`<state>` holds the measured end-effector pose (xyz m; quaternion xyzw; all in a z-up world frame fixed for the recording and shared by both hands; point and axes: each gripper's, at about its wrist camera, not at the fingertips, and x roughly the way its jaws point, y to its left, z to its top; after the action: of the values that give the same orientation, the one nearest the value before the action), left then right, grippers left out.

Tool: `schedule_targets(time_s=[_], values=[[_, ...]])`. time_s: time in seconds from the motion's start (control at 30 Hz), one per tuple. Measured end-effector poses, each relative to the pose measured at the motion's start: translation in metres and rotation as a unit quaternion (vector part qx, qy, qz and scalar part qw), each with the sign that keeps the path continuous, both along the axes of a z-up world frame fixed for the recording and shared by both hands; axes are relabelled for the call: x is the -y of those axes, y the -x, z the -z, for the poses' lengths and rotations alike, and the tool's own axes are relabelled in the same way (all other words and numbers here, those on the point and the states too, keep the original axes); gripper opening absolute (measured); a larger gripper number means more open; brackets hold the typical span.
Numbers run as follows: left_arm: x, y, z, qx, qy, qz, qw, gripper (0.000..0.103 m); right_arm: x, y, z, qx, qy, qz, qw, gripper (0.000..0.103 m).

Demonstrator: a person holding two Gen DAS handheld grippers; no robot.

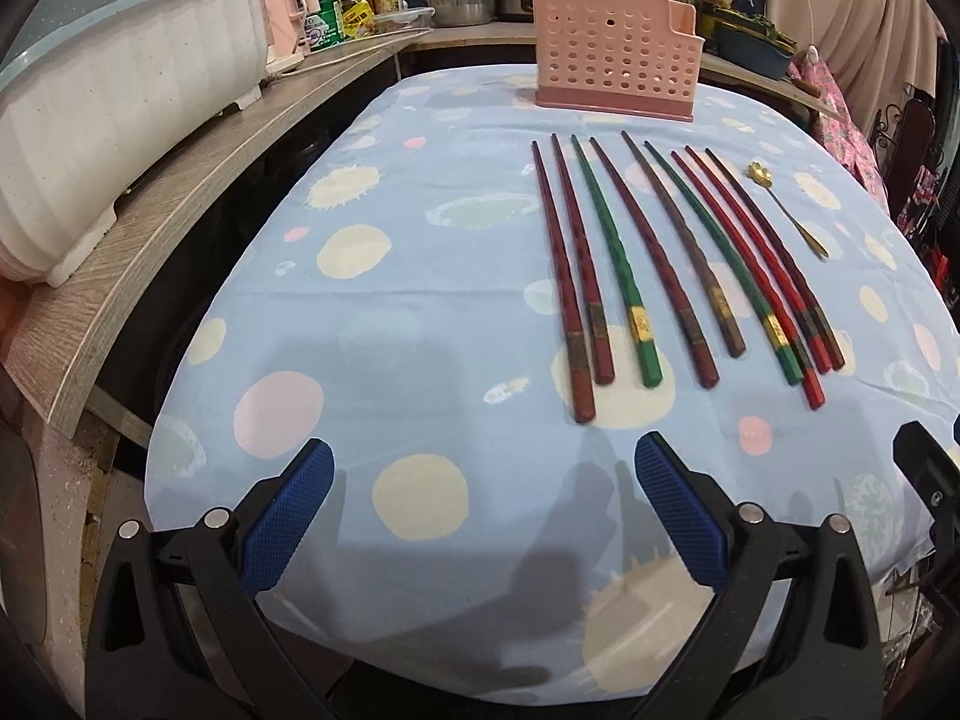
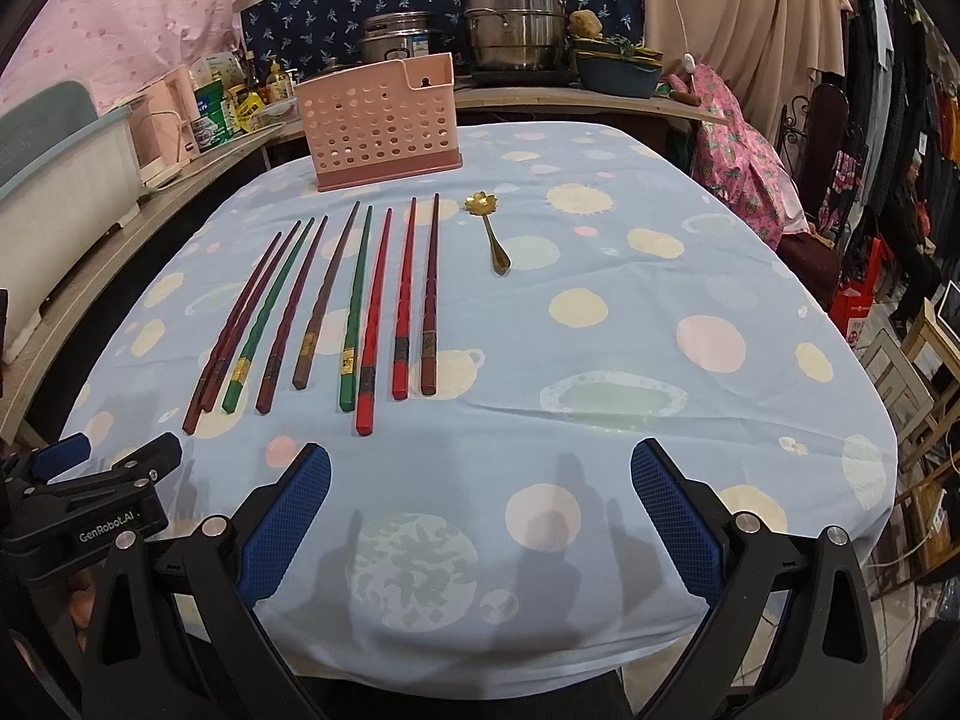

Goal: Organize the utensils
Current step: 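Lower the left tool onto the dark red chopstick and close it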

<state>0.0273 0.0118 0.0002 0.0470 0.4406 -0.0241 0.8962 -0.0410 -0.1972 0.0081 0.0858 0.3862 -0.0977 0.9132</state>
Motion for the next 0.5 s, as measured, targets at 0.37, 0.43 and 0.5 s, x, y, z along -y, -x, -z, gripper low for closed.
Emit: schedule_targets(time_s=[0.37,0.43,0.5], values=[[0.001,-0.033,0.005,-0.008,0.014,-0.004,0.9999,0.095,0.014,-0.024,0.002,0.004,-0.013,0.012,1.000,0.096],[0.000,-0.035,0.007,-0.012,0.013,-0.010,0.9998,0.095,0.015,-0.026,0.003,0.003,-0.013,0.012,1.000,0.096],[-0.003,-0.038,0.008,-0.012,0.015,-0.015,0.9997,0.095,0.016,-0.029,0.003,0.003,-0.012,0.013,1.000,0.096]])
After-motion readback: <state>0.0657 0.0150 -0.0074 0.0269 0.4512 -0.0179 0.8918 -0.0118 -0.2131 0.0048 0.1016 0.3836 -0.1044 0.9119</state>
